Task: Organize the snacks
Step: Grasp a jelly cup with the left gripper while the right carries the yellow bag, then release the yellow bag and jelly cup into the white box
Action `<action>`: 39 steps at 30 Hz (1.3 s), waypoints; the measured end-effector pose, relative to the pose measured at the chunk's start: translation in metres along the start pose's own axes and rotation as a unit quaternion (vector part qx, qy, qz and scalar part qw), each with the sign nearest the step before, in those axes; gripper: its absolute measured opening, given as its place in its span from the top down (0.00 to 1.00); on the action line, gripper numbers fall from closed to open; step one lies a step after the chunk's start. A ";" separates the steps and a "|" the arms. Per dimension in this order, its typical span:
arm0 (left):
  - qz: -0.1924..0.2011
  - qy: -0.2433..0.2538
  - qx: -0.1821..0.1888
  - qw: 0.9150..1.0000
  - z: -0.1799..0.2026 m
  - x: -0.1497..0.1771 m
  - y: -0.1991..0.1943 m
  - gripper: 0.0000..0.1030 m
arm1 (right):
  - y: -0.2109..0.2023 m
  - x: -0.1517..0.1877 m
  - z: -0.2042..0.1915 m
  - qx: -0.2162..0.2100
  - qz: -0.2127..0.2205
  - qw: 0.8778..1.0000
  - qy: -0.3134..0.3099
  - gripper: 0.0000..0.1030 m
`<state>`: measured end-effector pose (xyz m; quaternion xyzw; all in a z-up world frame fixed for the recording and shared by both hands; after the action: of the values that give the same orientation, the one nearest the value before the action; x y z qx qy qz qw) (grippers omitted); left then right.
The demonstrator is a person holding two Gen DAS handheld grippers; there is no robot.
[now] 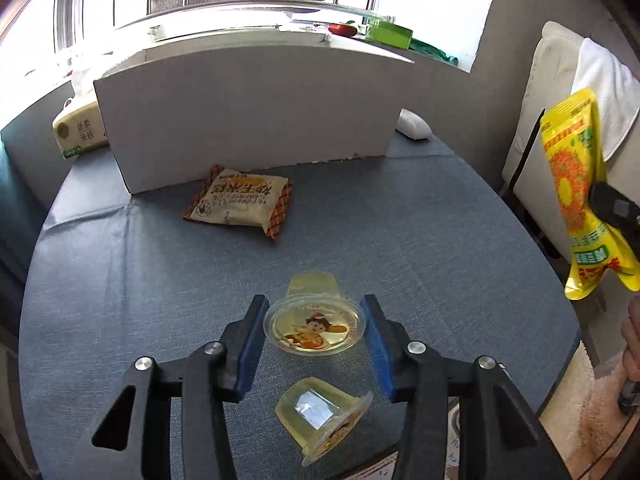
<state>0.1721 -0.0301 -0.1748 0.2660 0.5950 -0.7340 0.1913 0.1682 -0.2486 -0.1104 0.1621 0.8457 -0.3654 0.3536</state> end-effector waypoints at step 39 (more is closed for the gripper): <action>0.140 -0.048 -0.045 0.988 -0.098 -0.216 -0.036 0.00 | 0.130 -0.207 0.011 0.029 0.029 0.999 0.020 0.00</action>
<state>0.3363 0.0659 -0.0282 0.3022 0.5743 -0.6842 0.3326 0.3872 -0.1717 -0.0331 0.2046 0.8365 -0.3760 0.3421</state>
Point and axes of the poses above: each gripper's, at about its wrist camera, not at the fingertips, and y roughly the way its jaws point, z to its right, x to its underside, the point moved 4 cm from there along y, roughly the way its jaws point
